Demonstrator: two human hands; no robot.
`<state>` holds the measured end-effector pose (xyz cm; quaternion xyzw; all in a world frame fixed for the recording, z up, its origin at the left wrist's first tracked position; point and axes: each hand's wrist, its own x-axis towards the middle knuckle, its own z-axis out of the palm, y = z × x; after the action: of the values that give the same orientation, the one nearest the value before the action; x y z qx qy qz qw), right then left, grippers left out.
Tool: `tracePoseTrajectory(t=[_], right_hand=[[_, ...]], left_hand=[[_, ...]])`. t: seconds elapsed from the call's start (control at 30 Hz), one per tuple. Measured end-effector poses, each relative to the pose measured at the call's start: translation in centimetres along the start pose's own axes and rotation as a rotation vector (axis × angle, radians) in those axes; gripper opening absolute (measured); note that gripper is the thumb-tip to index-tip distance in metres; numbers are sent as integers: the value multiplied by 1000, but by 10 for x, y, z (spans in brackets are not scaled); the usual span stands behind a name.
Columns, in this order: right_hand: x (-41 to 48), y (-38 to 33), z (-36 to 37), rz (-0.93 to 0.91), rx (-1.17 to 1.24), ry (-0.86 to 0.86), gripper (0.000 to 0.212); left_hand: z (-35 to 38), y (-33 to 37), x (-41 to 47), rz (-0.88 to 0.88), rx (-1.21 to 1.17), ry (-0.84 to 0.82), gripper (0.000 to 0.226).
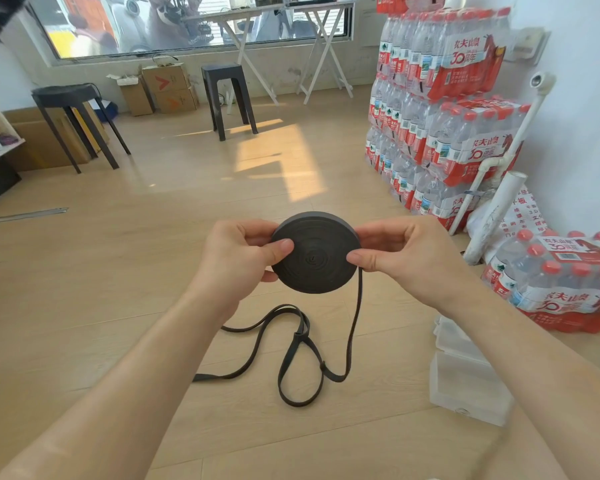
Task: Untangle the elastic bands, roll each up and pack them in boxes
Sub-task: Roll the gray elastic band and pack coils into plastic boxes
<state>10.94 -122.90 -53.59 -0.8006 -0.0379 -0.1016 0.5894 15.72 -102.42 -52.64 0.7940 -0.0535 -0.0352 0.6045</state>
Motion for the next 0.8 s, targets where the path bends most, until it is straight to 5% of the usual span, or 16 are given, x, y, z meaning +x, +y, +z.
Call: tracePoseTrajectory(t=[0.13, 0.23, 0.37, 0.53, 0.67, 0.8], right_hand=[[1, 1, 2, -57, -197, 50, 21], [-2, -3, 3, -126, -445, 33, 16], [-7, -9, 10, -268, -811, -67, 16], [-7, -6, 24, -370, -911, -125, 20], [-4, -6, 14, -205, -430, -3, 15], [-4, -8, 8, -121, -301, 25, 14]], left_hand=[[2, -3, -1, -72, -29, -42, 14], [3, -5, -1, -55, 163, -146, 18], [14, -1, -12, 331, 801, -104, 44], [33, 6, -22, 558, 1155, -132, 23], [20, 4, -16, 357, 774, -75, 15], [16, 3, -12, 264, 474, -52, 19]])
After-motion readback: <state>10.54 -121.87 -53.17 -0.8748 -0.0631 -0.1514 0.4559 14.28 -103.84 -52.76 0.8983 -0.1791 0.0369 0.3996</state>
